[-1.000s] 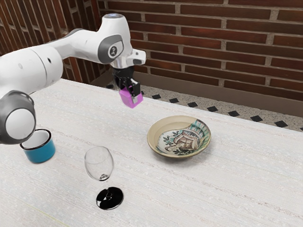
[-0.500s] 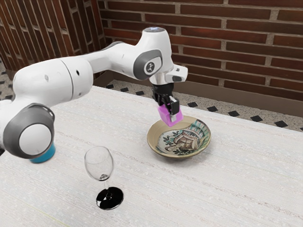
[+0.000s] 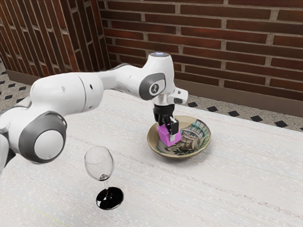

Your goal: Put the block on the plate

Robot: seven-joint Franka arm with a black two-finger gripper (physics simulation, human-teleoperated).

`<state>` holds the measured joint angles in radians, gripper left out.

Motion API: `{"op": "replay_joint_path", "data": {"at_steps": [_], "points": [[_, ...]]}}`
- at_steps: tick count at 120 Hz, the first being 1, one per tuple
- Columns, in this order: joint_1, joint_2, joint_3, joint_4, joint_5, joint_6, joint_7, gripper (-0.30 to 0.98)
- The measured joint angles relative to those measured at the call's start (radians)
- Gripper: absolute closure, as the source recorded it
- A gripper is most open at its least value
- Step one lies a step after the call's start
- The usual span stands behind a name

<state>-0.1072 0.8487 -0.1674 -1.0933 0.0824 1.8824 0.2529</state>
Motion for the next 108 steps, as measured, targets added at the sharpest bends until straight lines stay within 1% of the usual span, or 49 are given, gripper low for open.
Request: {"op": "replay_joint_path", "data": {"at_steps": [8, 28, 48, 80, 90, 108], "points": [[0.000, 0.007, 0.000, -0.001, -0.001, 0.003, 0.001, 0.30], [0.000, 0.008, -0.002, -0.001, -0.006, 0.014, 0.008, 0.15], [0.000, -0.020, -0.002, -0.007, -0.006, 0.018, 0.015, 0.07], [-0.002, -0.190, -0.009, -0.072, -0.012, -0.003, 0.018, 0.02], [-0.004, -0.267, -0.010, -0.088, -0.014, -0.047, -0.003, 0.01], [-0.005, -0.447, -0.003, -0.204, -0.019, -0.143, -0.067, 0.01]]}}
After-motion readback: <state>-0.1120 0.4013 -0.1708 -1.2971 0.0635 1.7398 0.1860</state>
